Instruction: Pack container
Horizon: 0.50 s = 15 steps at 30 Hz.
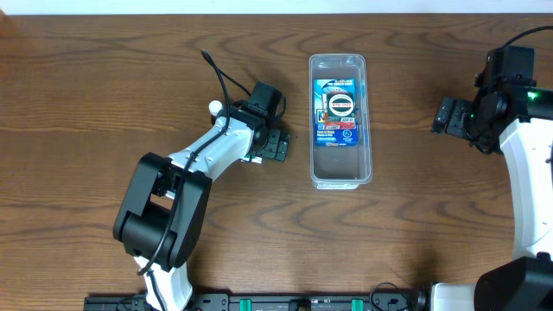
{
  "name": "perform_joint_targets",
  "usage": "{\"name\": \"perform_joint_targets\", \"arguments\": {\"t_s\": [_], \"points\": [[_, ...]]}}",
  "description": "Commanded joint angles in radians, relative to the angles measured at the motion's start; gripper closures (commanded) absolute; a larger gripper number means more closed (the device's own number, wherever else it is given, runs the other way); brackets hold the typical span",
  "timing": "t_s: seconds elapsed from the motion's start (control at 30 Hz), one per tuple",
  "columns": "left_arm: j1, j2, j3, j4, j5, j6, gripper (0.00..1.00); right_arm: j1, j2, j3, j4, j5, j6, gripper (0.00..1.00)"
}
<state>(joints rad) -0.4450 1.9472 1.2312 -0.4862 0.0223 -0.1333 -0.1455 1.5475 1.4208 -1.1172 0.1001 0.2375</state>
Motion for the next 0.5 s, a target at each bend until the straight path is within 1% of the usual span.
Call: {"name": "perform_joint_targets", "arguments": {"t_s": [0.0, 0.2, 0.47], "points": [[0.005, 0.011, 0.016, 0.006, -0.005, 0.005, 0.02, -0.005, 0.003, 0.002, 0.0, -0.003, 0.012, 0.01], [0.006, 0.011, 0.016, 0.047, -0.005, 0.005, 0.02, -0.005, 0.003, 0.002, -0.001, -0.003, 0.012, 0.01], [0.006, 0.011, 0.016, 0.046, -0.009, 0.006, 0.02, -0.005, 0.003, 0.002, -0.001, -0.003, 0.012, 0.01]]}}
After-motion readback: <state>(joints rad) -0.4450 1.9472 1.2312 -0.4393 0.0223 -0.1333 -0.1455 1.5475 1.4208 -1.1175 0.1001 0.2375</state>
